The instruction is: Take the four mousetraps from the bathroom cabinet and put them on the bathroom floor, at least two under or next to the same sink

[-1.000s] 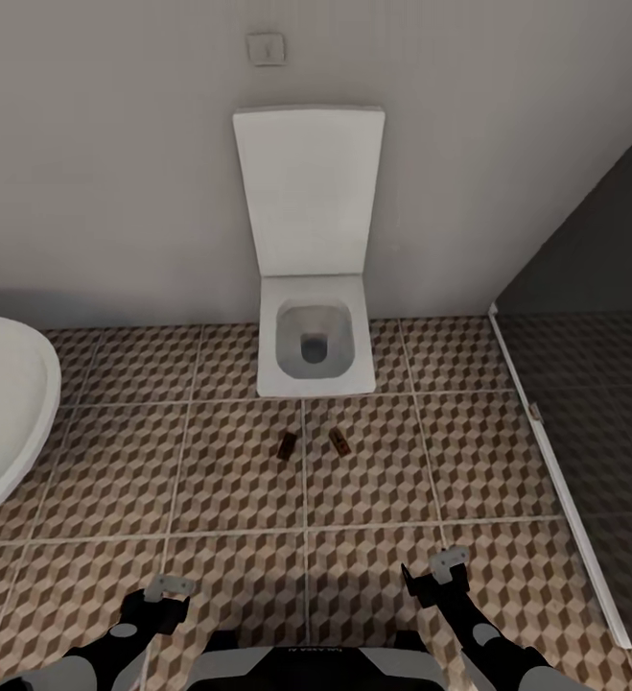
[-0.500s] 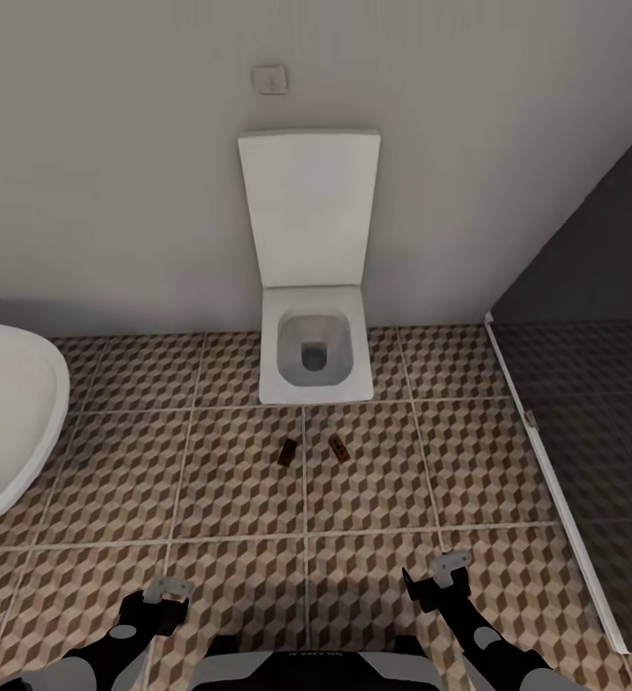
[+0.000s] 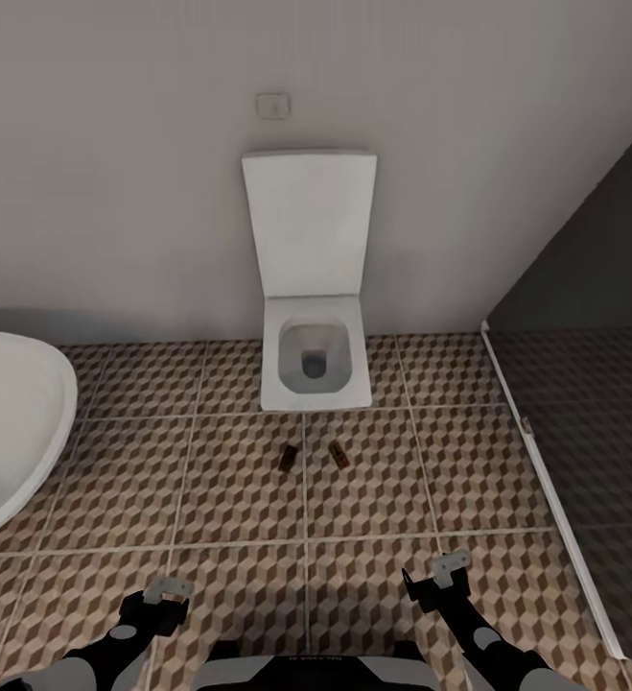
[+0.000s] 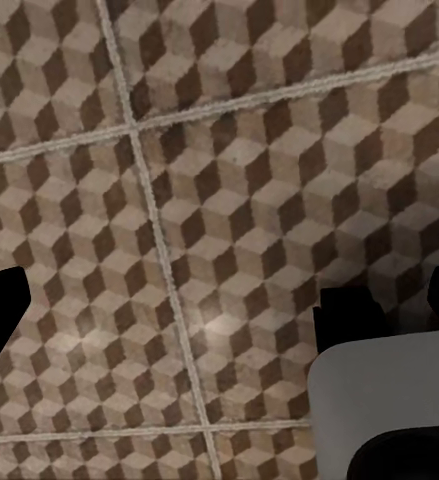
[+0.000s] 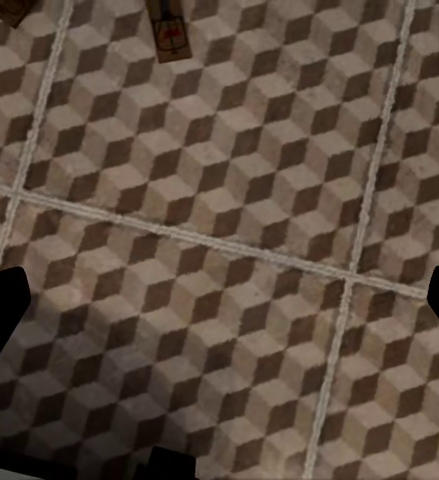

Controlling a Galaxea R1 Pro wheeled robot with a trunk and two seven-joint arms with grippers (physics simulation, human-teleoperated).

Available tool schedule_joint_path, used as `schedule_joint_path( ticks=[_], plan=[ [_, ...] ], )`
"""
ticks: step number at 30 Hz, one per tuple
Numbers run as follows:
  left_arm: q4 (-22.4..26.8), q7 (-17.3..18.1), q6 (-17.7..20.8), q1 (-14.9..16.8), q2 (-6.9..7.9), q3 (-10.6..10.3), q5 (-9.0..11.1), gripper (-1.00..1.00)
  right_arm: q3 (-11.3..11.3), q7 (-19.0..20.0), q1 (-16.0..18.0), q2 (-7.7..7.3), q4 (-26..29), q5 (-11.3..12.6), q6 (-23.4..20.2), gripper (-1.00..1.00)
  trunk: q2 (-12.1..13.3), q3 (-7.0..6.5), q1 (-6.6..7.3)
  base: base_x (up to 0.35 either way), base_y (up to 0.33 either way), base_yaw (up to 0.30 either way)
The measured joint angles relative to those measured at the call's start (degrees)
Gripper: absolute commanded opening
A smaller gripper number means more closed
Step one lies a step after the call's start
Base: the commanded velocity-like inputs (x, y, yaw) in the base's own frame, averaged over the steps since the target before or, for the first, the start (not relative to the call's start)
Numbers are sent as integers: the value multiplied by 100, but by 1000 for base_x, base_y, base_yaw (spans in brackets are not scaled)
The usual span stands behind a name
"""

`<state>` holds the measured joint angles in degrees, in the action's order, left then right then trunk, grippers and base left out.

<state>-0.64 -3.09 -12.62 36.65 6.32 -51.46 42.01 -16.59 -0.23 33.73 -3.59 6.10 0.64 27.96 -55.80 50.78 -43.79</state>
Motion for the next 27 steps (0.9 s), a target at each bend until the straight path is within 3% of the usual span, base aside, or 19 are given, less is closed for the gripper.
schedule_joint_path(
  ticks=[27],
  plan=[
    [0,0,2,-2,1,2,1,100,-4,0,0,9,0,3,0,100,1084,-731,594,0,0,0]
  ],
)
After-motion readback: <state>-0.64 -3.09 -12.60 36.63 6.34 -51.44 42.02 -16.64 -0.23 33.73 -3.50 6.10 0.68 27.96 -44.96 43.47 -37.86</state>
